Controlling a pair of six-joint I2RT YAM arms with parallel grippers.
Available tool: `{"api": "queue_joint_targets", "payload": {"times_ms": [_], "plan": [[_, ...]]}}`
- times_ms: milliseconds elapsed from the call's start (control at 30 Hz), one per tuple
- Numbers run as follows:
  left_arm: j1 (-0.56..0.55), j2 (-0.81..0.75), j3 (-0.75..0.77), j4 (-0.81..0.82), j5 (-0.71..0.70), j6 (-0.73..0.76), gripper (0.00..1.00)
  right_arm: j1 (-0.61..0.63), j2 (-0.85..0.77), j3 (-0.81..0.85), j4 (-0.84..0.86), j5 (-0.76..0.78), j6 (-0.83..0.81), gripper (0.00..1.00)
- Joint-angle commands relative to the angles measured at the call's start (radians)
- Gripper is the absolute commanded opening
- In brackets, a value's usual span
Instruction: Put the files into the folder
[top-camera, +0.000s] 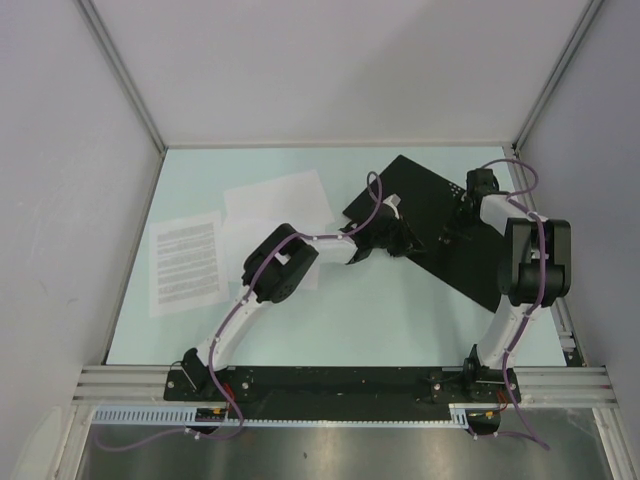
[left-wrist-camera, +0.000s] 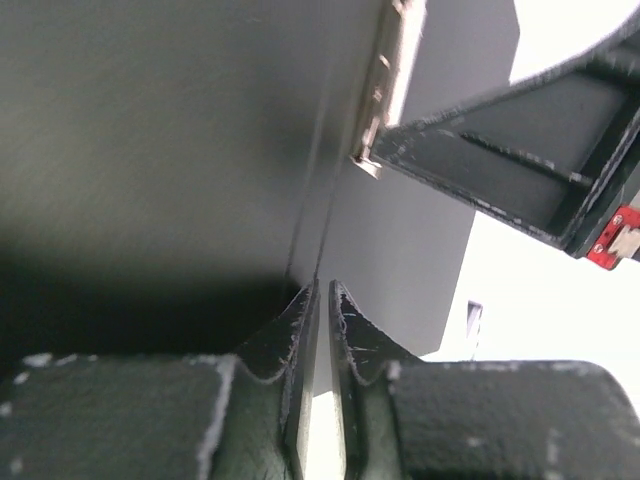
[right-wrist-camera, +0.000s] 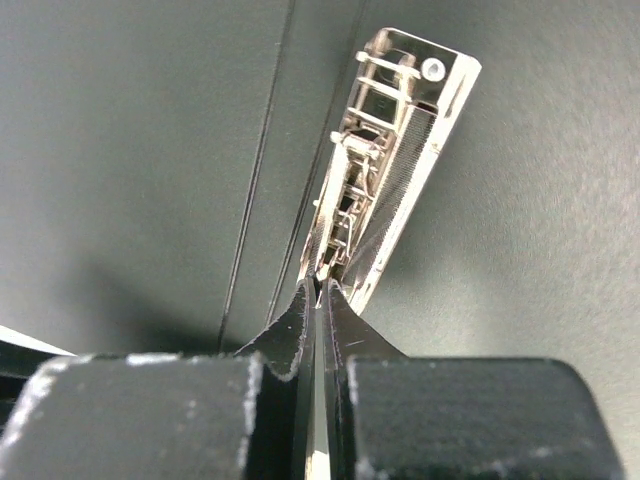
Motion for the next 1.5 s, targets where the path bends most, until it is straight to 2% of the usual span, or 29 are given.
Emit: {"api": "queue_joint_targets", "payload": {"times_ms": [0, 333, 400, 533, 600, 633, 733, 867, 933, 1133, 1300, 1467], "plan": [[0.013, -0.031, -0.052, -0.109, -0.142, -0.033, 0.15, -0.053, 0.014, -0.076, -0.127, 0.313, -0.079, 0.00], [-0.002, -0.038, -0.056, -0.111, -0.187, -0.021, 0.16, -0.047, -0.066, -0.095, -0.131, 0.316, -0.074, 0.00], [-0.003, -0.025, -0.034, -0.118, -0.167, 0.009, 0.15, -0.058, -0.108, -0.104, -0.117, 0.251, -0.068, 0.00], [-0.014, 0.032, 0.108, -0.174, -0.086, 0.094, 0.18, -0.058, -0.222, -0.107, -0.023, 0.141, -0.035, 0.00], [-0.019, 0.020, 0.115, -0.120, -0.018, 0.126, 0.20, -0.072, -0.251, -0.105, 0.011, 0.043, 0.004, 0.07], [-0.025, 0.002, 0.118, -0.108, -0.006, 0.142, 0.22, -0.078, -0.267, -0.104, 0.030, 0.021, 0.016, 0.21], [-0.033, -0.020, 0.113, -0.049, 0.033, 0.178, 0.25, -0.121, -0.232, -0.102, 0.048, -0.104, 0.051, 0.36], [-0.033, 0.024, 0.128, 0.001, 0.046, 0.096, 0.27, -0.139, -0.161, -0.101, 0.080, -0.241, 0.088, 0.43], [-0.033, 0.050, 0.152, 0.023, 0.062, 0.050, 0.27, -0.135, -0.150, -0.101, 0.105, -0.244, 0.111, 0.45], [-0.033, 0.106, 0.158, -0.012, 0.031, -0.055, 0.20, -0.116, -0.130, -0.091, 0.100, -0.175, 0.107, 0.45], [-0.033, 0.077, 0.101, -0.009, -0.018, -0.072, 0.15, -0.098, -0.093, -0.091, 0.094, -0.145, 0.100, 0.33], [-0.033, 0.061, 0.090, -0.025, -0.036, -0.053, 0.14, -0.096, -0.072, -0.091, 0.127, -0.154, 0.111, 0.30]]}}
